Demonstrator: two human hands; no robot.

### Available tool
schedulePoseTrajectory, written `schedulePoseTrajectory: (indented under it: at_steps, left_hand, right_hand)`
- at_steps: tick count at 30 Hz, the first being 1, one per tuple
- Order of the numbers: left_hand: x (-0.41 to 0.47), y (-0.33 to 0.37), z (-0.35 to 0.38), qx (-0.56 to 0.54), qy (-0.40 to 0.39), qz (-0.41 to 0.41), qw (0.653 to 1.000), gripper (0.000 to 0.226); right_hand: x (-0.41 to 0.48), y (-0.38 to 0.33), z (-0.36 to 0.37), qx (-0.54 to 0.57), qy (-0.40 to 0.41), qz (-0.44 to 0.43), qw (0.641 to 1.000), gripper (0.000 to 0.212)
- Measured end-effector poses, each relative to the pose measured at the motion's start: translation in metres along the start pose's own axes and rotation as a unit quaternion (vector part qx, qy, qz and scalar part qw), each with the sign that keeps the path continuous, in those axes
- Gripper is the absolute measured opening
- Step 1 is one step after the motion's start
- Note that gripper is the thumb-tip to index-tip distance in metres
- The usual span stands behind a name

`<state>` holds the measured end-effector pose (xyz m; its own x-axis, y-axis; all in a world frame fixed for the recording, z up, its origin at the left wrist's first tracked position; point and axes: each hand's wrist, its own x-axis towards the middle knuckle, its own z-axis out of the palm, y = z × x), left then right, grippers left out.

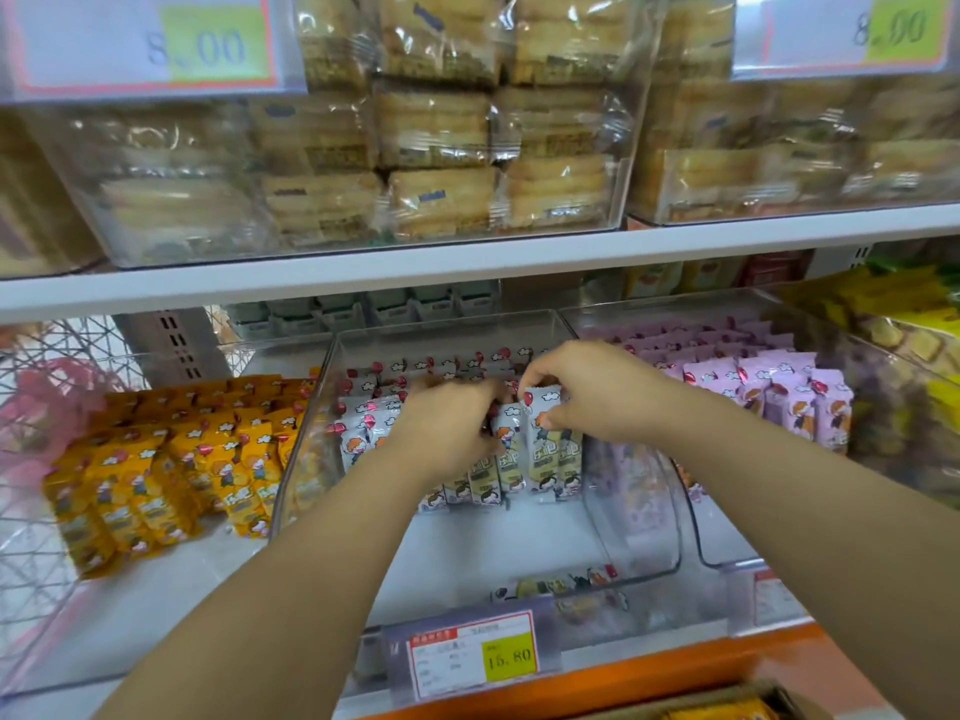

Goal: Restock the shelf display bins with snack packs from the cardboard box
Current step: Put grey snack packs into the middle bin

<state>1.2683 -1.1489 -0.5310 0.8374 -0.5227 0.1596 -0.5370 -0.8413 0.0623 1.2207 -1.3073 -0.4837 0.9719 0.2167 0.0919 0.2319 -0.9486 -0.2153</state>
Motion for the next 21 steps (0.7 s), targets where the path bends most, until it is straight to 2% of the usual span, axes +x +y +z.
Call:
schedulePoseTrajectory:
  at_steps: [7,12,14,17,18,19,21]
  left_hand:
    - [-0.002,-0.001,0.007,0.015,0.030,0.001,0.999,0.040]
    - [-0.004,0.000,0.005,0.073,0.046,0.001,0.996,0.051]
    - [-0.008,0.003,0.003,0.069,0.059,-0.006,0.996,0.058]
    - [-0.017,0.006,-0.006,0.025,0.125,-0.003,0.992,0.053]
    - [-0.021,0.007,-0.008,-0.025,0.118,0.010,0.993,0.046]
    - [-0.025,0.008,-0.009,-0.107,0.073,0.024,0.991,0.038]
    - [-0.035,0.013,-0.006,-0.273,-0.100,0.040,0.956,0.027]
  right_hand:
    - [0.015,0.001,0.009,-0.081,0.007,0.014,0.997,0.035]
    - [0.026,-0.005,0.020,-0.250,0.025,0.003,0.968,0.024]
    - [0.025,-0.005,0.018,-0.244,0.037,0.010,0.969,0.029]
    - [0.006,0.000,0.005,-0.133,0.074,0.023,0.988,0.038]
    - [-0.007,0.004,0.002,-0.088,0.101,0.017,0.991,0.037]
    - [-0.021,0.008,0.001,-0.039,0.136,0.006,0.990,0.033]
    - [-0.053,0.017,0.003,0.049,0.205,-0.023,0.977,0.025]
